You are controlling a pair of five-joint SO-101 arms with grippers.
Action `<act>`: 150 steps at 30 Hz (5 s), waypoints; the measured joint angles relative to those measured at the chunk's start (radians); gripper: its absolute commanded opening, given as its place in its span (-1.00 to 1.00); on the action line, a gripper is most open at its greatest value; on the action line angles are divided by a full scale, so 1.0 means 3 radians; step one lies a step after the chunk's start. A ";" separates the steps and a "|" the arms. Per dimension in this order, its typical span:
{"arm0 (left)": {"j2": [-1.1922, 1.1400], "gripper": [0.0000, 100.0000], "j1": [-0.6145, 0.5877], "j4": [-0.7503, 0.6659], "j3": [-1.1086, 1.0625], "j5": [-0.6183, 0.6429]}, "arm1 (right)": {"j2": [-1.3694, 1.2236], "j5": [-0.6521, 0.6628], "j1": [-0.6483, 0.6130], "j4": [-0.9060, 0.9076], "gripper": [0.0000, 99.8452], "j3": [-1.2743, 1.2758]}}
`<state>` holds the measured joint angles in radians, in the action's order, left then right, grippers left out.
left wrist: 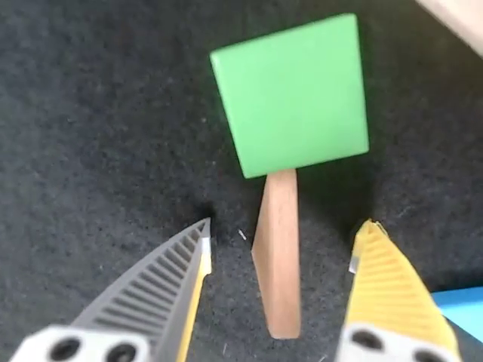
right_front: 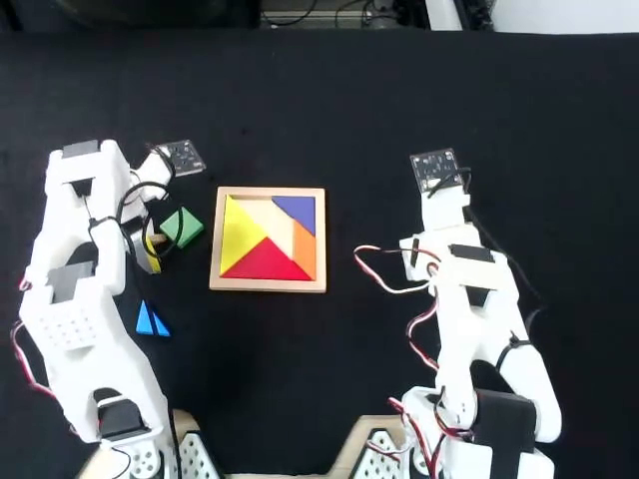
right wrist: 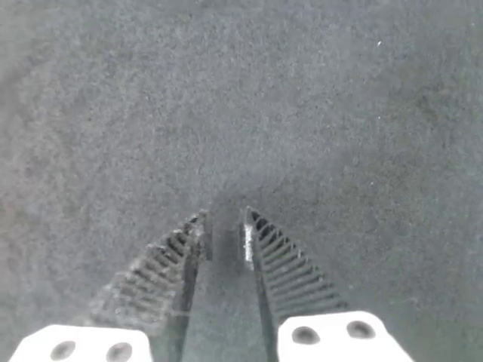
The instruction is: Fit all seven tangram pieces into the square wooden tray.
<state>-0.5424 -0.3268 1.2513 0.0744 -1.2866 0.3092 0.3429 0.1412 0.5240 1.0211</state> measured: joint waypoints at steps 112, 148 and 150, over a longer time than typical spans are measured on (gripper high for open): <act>0.1795 -0.64 0.2056 -0.2542 -0.2148 0.3232 | 0.0000 0.0000 0.0000 -0.0051 -0.84 0.0000; 0.1376 -0.64 0.1964 -0.2179 -0.1923 0.2997 | 0.0000 0.0000 0.0000 -0.0051 -0.84 0.0000; 0.1391 -0.64 0.1964 -0.2169 -0.1923 0.2997 | 0.0000 0.0000 0.0000 -0.0051 -0.84 0.0000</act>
<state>-0.1250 0.2624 0.6007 -0.5025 -0.3874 0.3092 0.3429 0.1412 0.5086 1.0211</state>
